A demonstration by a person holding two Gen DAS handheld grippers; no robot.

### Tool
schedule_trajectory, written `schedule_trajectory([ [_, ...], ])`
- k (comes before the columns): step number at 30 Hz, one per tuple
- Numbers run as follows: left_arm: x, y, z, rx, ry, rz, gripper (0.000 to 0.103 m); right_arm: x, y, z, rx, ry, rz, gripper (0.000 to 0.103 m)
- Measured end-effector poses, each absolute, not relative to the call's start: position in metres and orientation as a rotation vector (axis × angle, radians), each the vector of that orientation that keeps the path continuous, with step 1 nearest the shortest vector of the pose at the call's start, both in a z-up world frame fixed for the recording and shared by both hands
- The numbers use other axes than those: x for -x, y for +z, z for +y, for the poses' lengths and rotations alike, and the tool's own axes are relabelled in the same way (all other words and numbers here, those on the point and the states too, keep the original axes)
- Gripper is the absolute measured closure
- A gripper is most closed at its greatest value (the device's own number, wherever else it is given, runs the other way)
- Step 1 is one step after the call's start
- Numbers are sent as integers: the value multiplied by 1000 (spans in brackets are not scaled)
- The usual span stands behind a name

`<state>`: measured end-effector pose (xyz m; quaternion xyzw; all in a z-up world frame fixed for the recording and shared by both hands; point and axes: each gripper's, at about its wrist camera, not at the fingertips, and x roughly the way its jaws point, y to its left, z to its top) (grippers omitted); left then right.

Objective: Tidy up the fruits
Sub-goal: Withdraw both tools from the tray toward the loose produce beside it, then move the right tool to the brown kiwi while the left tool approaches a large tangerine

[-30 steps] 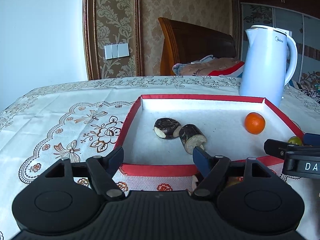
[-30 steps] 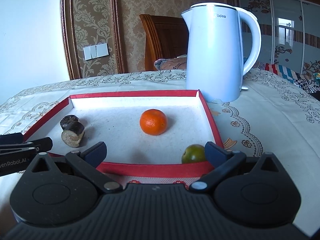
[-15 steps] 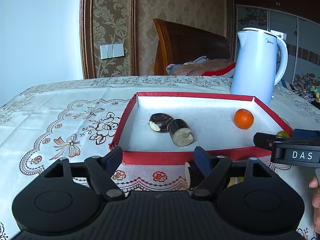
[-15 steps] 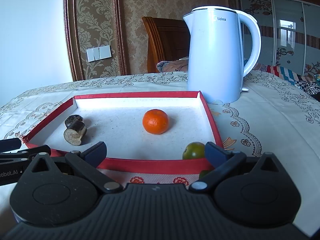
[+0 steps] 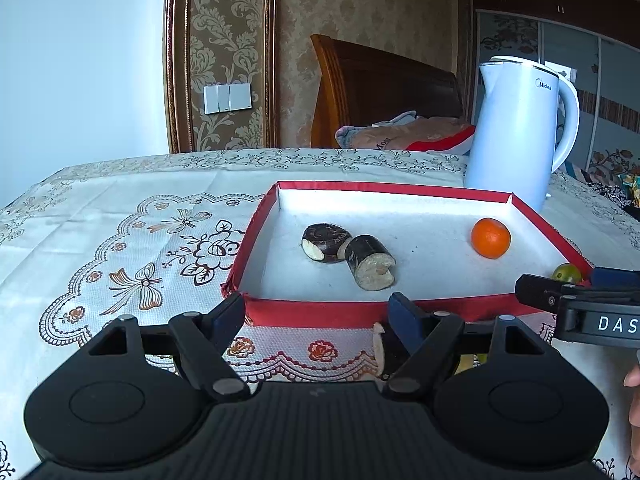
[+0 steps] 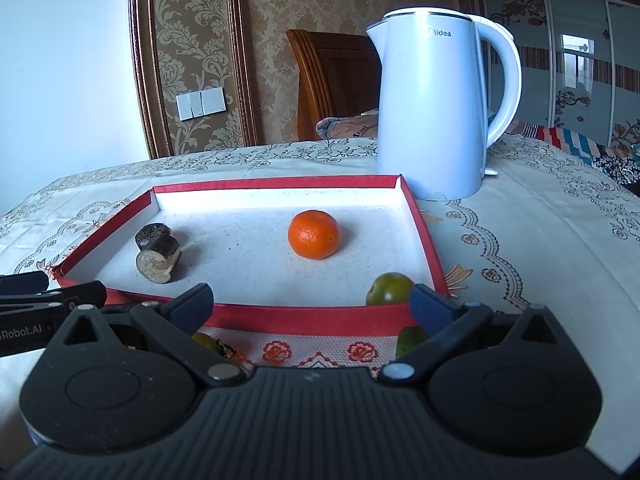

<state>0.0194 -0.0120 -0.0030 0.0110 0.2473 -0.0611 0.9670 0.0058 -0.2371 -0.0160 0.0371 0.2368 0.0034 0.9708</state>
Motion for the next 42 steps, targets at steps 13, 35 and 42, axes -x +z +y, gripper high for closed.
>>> schedule_trajectory([
  [13, -19, -4, -11, -19, -123, 507, 25, -3, -17, -239, -83, 11, 489, 0],
  [35, -16, -2, -2, 70, -161, 515, 25, 56, -17, -272, -199, 10, 412, 0],
  [42, -17, -3, -6, 56, -176, 524, 24, 80, -24, -318, -345, -53, 429, 0],
])
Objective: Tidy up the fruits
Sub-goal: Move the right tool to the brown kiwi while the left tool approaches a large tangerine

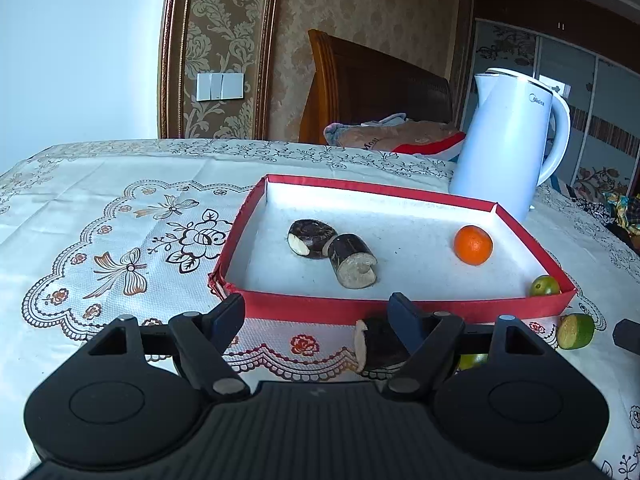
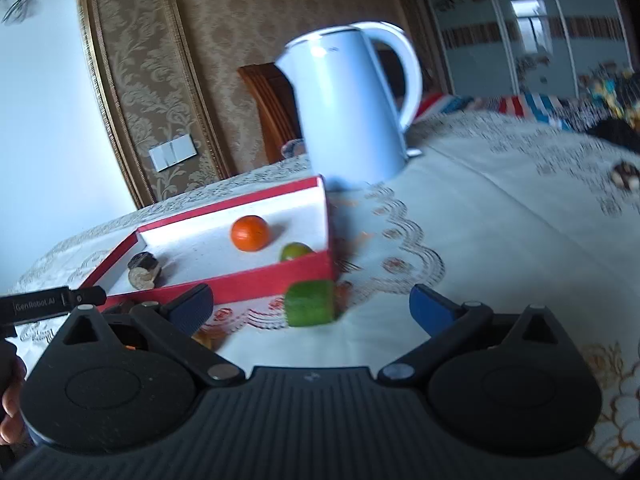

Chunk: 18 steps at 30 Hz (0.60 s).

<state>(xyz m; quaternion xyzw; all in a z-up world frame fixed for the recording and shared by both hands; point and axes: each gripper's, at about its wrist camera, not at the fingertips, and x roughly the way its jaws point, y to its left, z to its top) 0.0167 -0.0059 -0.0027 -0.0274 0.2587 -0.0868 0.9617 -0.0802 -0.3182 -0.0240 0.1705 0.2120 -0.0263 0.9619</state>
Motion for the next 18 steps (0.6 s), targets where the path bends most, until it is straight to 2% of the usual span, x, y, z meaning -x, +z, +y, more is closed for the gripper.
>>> schedule_trajectory([
  [18, -17, -4, -13, 13, -171, 518, 24, 28, -32, -296, -167, -182, 608, 0],
])
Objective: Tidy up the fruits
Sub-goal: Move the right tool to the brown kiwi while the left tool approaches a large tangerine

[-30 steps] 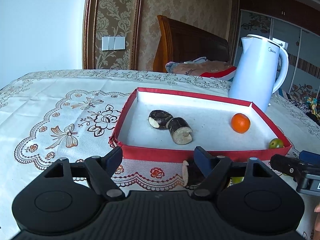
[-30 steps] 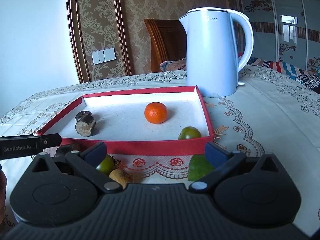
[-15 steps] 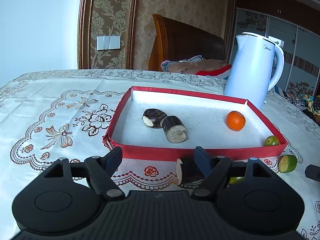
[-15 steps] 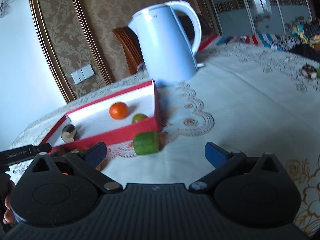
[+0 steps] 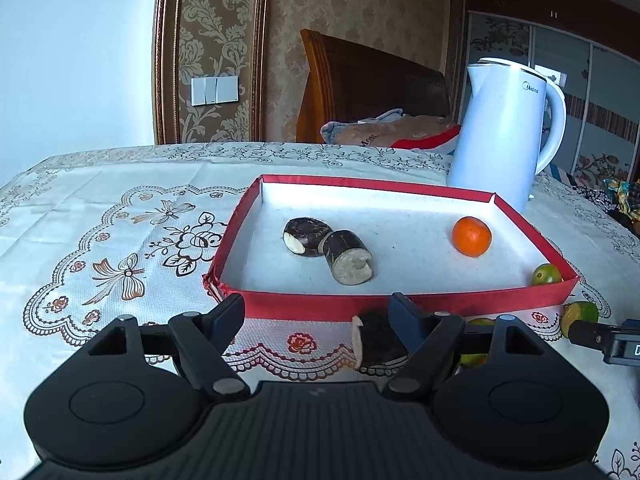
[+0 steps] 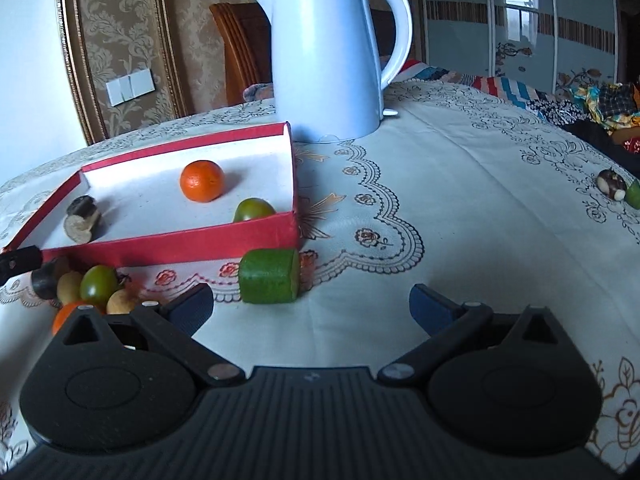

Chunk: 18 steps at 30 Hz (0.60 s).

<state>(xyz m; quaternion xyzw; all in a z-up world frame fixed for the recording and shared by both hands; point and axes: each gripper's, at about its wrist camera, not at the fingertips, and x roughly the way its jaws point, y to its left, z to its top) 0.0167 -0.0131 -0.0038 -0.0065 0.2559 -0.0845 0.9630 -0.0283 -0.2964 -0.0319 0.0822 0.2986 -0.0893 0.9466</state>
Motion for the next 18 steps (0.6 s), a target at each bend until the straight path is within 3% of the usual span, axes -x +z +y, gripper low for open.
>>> schedule_trajectory([
  [3, -17, -4, -13, 16, -171, 519, 24, 25, -33, -296, -170, -188, 611, 0],
  [8, -17, -4, -13, 18, -177, 521, 24, 50, -23, -296, -186, -91, 464, 0],
  [16, -19, -5, -10, 32, -159, 530, 24, 73, -16, -247, -11, 191, 463, 0],
  [18, -18, -4, -8, 40, -160, 530, 24, 74, -15, -234, 56, 207, 463, 6],
])
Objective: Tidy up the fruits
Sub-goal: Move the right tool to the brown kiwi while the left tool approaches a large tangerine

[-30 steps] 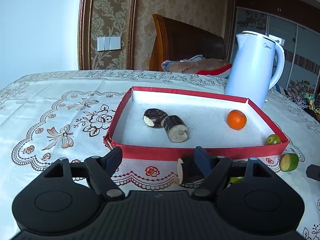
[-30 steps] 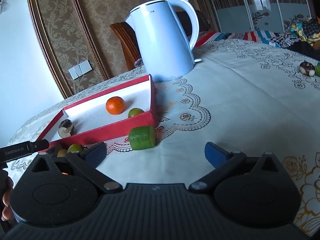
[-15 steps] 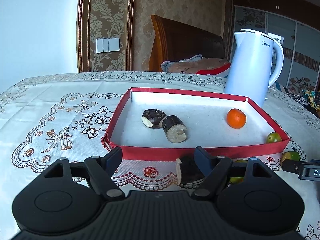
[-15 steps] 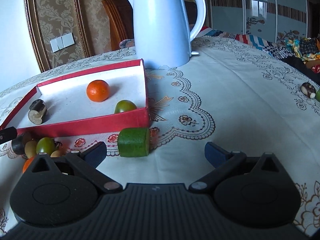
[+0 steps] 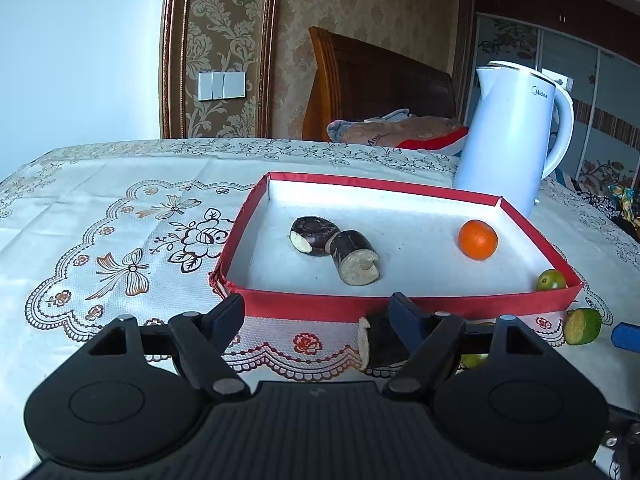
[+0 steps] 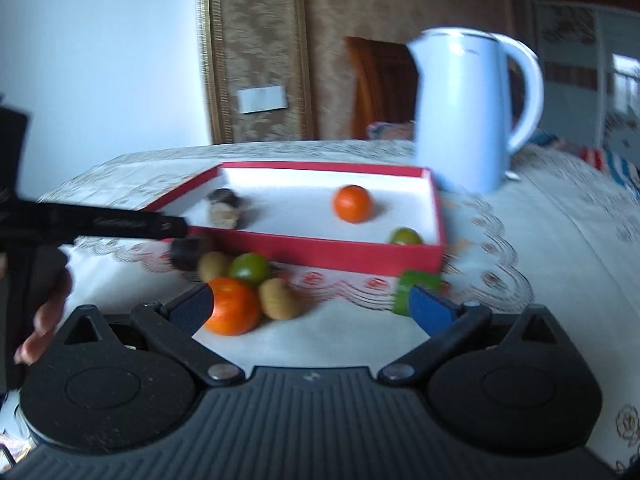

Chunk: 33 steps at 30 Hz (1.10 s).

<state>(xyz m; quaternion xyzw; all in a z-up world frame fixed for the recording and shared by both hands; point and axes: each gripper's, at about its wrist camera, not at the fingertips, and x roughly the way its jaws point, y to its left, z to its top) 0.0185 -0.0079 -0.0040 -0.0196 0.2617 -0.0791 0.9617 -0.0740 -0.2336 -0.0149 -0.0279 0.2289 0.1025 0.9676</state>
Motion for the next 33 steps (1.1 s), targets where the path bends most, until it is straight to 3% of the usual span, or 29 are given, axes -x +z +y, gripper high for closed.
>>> schedule_trajectory([
  [2, -18, -3, -6, 43, -162, 530, 24, 69, -16, -225, 115, 172, 493, 16],
  [8, -17, -3, -5, 50, -165, 527, 24, 55, -23, -236, 70, 166, 579, 16],
  [17, -18, -4, -6, 44, -161, 532, 24, 25, -24, -212, 214, 132, 555, 18],
  [18, -18, -4, -6, 45, -161, 533, 24, 21, -25, -210, 223, 145, 563, 21],
  [19, -18, -4, -5, 46, -161, 535, 24, 19, -27, -208, 230, 157, 583, 35],
  [20, -18, -4, -5, 48, -161, 536, 24, 18, -29, -208, 228, 160, 601, 56],
  [23, -19, -4, -4, 56, -163, 539, 24, 19, -29, -217, 174, 162, 609, 73],
  [33, -9, 1, -7, 74, -260, 497, 24, 22, -29, -245, 14, 125, 601, 77],
])
